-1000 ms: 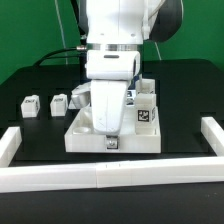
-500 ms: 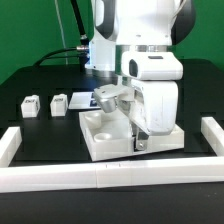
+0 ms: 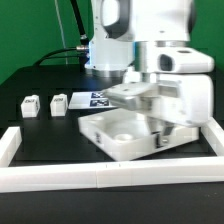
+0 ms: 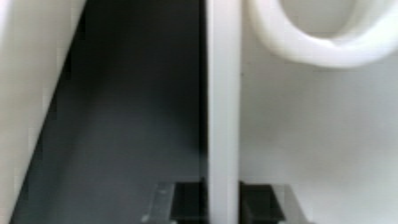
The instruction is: Assemble square table
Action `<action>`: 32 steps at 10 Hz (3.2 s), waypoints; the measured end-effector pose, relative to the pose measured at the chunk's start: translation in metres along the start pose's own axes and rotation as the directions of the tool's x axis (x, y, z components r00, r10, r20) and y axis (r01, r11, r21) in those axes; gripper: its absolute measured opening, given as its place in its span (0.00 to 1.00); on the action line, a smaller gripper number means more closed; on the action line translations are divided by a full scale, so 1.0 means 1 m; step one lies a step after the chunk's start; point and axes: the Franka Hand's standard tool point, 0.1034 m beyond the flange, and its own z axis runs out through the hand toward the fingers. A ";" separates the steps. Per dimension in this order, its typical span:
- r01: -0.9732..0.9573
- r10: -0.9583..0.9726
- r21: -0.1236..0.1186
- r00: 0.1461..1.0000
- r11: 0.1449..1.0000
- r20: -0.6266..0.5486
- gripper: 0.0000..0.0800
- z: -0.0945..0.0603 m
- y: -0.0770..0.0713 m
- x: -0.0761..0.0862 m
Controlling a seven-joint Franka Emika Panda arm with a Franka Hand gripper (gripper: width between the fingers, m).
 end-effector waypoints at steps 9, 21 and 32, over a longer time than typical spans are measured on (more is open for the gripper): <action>0.690 -0.690 0.020 0.723 0.724 0.020 0.08 0.001 -0.008 -0.005; 0.911 -0.908 0.093 0.409 0.401 -0.092 0.08 -0.001 -0.001 0.022; 0.898 -0.887 0.154 0.434 0.412 -0.159 0.18 0.000 0.019 0.044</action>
Offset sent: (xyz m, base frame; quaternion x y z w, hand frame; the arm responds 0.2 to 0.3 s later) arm 0.0000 0.0000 0.0000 0.0000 0.0000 -0.1938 0.9810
